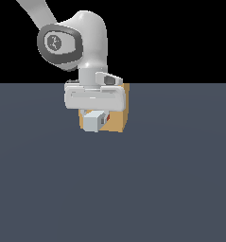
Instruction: Insert the peg into the horizontal hole in a box.
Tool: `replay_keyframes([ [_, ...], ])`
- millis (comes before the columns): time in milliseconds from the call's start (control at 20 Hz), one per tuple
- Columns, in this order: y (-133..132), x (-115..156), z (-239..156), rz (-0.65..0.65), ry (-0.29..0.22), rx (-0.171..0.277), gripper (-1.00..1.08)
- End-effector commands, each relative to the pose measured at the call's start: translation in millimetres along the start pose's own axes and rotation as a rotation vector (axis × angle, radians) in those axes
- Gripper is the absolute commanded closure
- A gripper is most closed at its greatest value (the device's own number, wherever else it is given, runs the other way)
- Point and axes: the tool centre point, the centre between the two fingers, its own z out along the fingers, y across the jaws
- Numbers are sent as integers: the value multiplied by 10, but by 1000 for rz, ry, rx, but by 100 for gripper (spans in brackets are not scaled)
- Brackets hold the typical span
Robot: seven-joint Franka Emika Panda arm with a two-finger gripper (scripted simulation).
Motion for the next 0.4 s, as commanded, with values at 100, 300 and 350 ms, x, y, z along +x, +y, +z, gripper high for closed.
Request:
replay_keyframes([
  [100,19,259,-24,1,2,-5,108],
  [300,24,348,-27,1,2,-6,108],
  [350,25,352,-27,1,2,-6,108],
])
